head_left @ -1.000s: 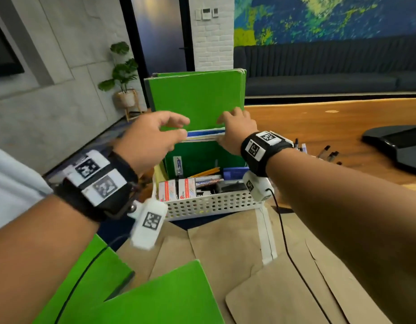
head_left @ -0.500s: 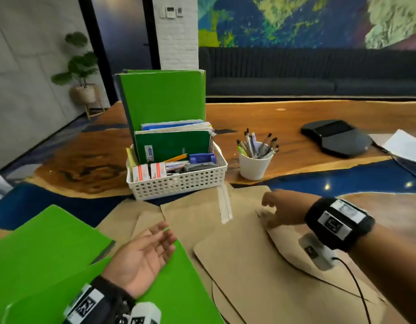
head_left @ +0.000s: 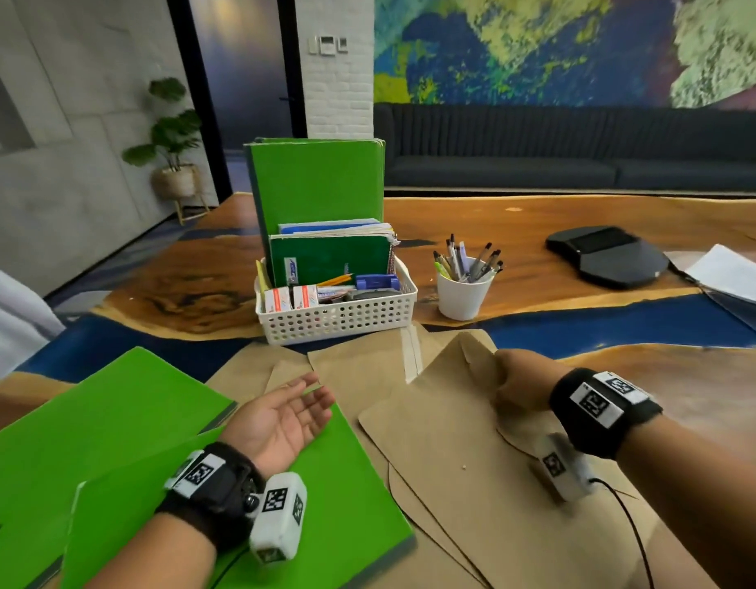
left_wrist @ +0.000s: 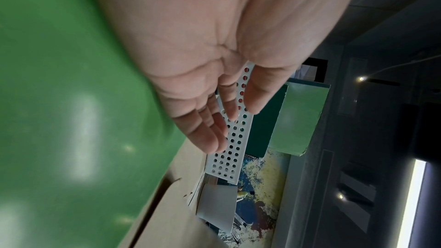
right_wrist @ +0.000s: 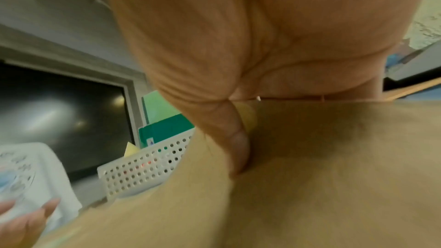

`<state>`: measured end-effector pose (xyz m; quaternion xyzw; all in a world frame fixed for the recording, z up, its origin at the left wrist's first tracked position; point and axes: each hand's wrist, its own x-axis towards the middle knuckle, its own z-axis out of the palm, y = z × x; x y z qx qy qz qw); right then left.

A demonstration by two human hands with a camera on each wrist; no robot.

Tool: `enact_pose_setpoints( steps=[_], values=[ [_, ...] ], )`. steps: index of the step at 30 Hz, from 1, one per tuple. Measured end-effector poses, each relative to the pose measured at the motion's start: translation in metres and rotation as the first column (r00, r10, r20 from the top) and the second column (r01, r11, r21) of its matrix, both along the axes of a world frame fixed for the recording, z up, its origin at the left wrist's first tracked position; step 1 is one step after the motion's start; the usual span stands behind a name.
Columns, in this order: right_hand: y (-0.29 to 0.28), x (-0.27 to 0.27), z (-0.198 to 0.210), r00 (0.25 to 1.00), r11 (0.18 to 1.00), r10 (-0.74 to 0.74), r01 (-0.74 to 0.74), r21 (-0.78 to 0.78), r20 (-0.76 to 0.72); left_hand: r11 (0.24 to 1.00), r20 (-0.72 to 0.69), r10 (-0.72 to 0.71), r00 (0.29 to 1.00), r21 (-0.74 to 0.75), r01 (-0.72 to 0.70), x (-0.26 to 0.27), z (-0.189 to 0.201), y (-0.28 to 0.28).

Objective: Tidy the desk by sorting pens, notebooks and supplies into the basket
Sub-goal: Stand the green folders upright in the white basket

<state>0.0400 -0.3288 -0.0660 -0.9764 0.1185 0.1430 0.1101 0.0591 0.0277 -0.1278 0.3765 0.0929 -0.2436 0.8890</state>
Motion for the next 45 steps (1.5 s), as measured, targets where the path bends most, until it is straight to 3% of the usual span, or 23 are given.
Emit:
enact_pose_setpoints(
  steps=[6, 9, 14, 20, 25, 28, 31, 33, 34, 36, 38, 40, 42, 45],
  values=[
    [0.017, 0.019, 0.015, 0.967, 0.968, -0.134, 0.081, 0.237, 0.218, 1.000, 0.004, -0.001, 1.000, -0.026, 0.001, 0.000, 0.001, -0.002],
    [0.034, 0.032, 0.009, 0.967, 0.961, -0.172, 0.123, 0.247, 0.189, 1.000, 0.004, -0.015, 1.000, 0.020, 0.014, -0.001, 0.003, -0.003],
    [0.056, 0.043, -0.003, 0.995, 0.998, -0.054, 0.052, 0.025, 0.089, 0.998, -0.025, -0.016, 1.000, 0.056, 0.018, 0.001, 0.000, 0.001],
    [0.045, 0.045, 0.000, 0.959, 0.936, -0.271, 0.243, 0.254, 0.080, 0.999, -0.038, -0.007, 0.999, 0.048, 0.009, 0.001, 0.002, -0.002],
    [0.033, 0.017, 0.025, 0.936, 0.830, -0.293, 0.149, 0.538, 0.193, 1.000, -0.021, 0.008, 1.000, 0.020, -0.008, -0.001, 0.002, -0.003],
    [0.035, -0.004, 0.058, 0.883, 0.733, -0.300, -0.028, 0.679, 0.361, 0.999, 0.022, 0.020, 1.000, 0.044, -0.020, -0.007, 0.009, -0.004],
    [0.049, -0.026, 0.099, 0.820, 0.709, -0.244, -0.213, 0.672, 0.518, 0.981, 0.216, -0.088, 0.972, 0.188, 0.047, -0.017, 0.033, -0.010],
    [0.057, -0.036, 0.122, 0.764, 0.695, -0.198, -0.333, 0.638, 0.614, 0.956, 0.405, -0.173, 0.898, 0.288, 0.054, -0.023, 0.063, -0.021],
    [0.062, -0.040, 0.132, 0.722, 0.694, -0.178, -0.390, 0.606, 0.668, 0.947, 0.485, -0.167, 0.859, 0.320, 0.003, -0.024, 0.079, -0.029],
    [0.070, -0.045, 0.147, 0.630, 0.683, -0.167, -0.481, 0.550, 0.759, 0.901, 0.619, -0.041, 0.784, 0.361, -0.238, -0.023, 0.107, -0.036],
    [0.078, -0.046, 0.156, 0.560, 0.646, -0.174, -0.556, 0.523, 0.810, 0.753, 0.745, 0.063, 0.664, 0.401, -0.522, -0.017, 0.126, -0.034],
    [0.084, -0.043, 0.153, 0.523, 0.614, -0.171, -0.607, 0.505, 0.835, 0.617, 0.802, 0.065, 0.593, 0.435, -0.656, -0.011, 0.130, -0.025],
    [0.090, -0.034, 0.134, 0.549, 0.575, -0.183, -0.613, 0.542, 0.815, 0.589, 0.794, 0.084, 0.602, 0.448, -0.673, -0.005, 0.122, -0.017],
    [0.098, -0.018, 0.083, 0.719, 0.502, -0.174, -0.524, 0.688, 0.673, 0.668, 0.703, 0.105, 0.704, 0.475, -0.574, 0.004, 0.089, -0.010]
  ],
)
